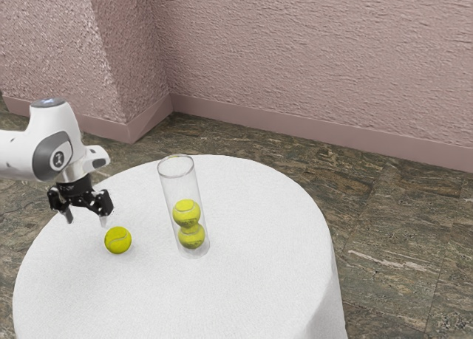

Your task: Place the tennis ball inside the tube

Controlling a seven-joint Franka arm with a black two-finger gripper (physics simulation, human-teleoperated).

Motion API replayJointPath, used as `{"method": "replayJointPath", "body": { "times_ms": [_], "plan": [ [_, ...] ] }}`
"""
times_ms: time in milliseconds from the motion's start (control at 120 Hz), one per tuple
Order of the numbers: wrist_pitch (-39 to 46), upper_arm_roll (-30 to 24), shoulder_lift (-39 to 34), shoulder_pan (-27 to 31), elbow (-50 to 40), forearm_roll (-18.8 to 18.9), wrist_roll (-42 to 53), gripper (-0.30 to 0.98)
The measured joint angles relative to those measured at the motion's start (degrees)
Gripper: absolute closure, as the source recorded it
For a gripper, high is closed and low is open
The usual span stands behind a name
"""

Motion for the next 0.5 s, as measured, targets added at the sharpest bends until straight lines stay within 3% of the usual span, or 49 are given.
{"method": "replayJointPath", "body": {
  "times_ms": [125,342,500],
  "plan": [
    [0.2,-1.6,1.0,3.3,2.2,2.1,0.4,0.00],
    [0.5,-3.2,1.6,-4.2,3.0,2.6,1.0,0.00],
    [0.8,-3.3,2.5,-2.4,3.0,1.8,1.3,0.00]
  ]
}}
